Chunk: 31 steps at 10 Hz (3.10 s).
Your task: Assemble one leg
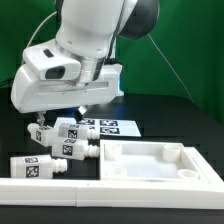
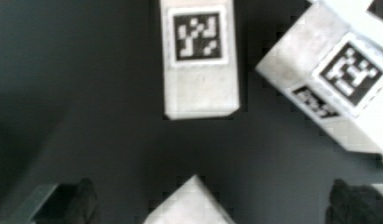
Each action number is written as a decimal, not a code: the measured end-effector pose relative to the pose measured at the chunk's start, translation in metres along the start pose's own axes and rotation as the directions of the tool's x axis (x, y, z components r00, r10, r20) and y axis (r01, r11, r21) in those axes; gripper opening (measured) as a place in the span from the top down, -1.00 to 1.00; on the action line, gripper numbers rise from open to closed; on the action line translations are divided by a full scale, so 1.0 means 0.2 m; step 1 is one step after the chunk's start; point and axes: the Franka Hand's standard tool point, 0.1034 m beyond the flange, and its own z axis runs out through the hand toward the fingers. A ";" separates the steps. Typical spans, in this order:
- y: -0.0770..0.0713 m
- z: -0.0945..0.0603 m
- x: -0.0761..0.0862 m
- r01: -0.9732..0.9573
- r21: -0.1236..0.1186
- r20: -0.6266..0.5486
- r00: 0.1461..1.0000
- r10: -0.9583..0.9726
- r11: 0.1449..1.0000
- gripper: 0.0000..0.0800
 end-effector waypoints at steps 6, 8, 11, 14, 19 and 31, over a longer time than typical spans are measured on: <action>0.02 0.05 -0.08 0.016 -0.054 0.315 0.949 0.002 0.998 -0.62; 0.01 0.07 -0.06 0.023 -0.044 0.382 0.924 -0.005 0.999 -0.62; 0.02 0.09 -0.06 0.018 -0.044 0.380 0.925 0.000 0.999 -0.62; 0.09 0.18 -0.11 -0.108 -0.086 0.413 0.901 0.134 0.990 -0.62; 0.06 0.20 -0.09 -0.085 -0.076 0.421 0.900 0.109 0.993 -0.62; 0.08 0.10 -0.10 -0.040 -0.050 0.443 0.895 0.058 0.998 0.29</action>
Offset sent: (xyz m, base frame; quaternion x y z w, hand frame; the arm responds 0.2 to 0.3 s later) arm -0.0131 -0.0705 0.0114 -0.1164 -0.2182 -0.0131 0.9688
